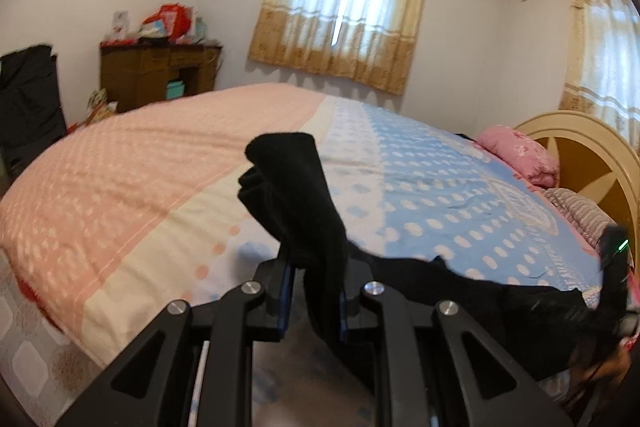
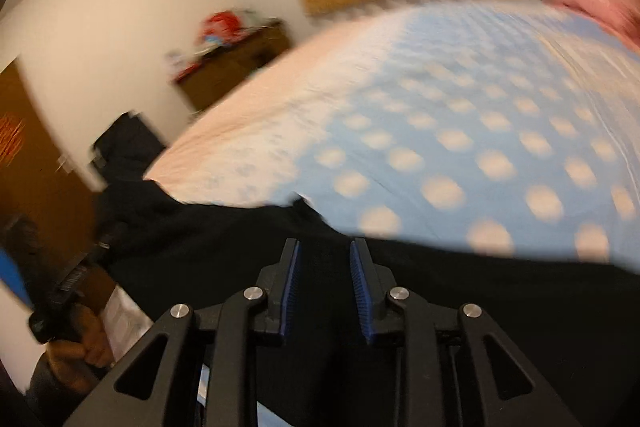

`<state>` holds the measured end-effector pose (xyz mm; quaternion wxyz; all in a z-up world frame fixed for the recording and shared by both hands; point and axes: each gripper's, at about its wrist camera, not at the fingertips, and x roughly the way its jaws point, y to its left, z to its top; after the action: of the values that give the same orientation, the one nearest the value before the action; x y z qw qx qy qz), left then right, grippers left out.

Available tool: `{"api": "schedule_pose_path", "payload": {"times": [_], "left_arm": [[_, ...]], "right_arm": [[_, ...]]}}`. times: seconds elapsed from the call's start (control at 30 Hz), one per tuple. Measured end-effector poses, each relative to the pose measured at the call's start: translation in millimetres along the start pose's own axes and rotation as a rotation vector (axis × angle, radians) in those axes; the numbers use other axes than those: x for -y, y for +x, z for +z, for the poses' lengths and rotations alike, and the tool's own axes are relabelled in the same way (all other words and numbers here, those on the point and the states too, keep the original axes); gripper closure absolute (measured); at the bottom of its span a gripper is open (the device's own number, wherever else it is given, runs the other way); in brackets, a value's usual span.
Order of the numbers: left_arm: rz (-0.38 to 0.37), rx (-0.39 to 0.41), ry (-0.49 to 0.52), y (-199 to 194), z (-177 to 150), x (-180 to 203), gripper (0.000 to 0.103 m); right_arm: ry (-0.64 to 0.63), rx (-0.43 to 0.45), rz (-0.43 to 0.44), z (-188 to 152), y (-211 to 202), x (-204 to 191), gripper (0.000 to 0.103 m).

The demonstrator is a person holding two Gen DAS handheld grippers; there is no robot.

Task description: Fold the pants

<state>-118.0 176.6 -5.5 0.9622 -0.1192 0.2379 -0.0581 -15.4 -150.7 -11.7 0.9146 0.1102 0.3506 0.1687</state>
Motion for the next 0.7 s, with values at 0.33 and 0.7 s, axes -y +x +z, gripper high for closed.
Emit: {"api": "schedule_pose_path", "payload": {"times": [0.33,0.7], "left_arm": [[0.180,-0.007,-0.012,-20.4,-4.8,-36.0,0.061],[0.136,-0.088,0.027,21.1,-10.4,-18.9,0.061]], "right_arm": [[-0.080,-0.232,0.145,16.9,96.9,-8.0,0.075],[-0.208,-0.416,0.295,26.8,111.2,-10.4,0.072]]}}
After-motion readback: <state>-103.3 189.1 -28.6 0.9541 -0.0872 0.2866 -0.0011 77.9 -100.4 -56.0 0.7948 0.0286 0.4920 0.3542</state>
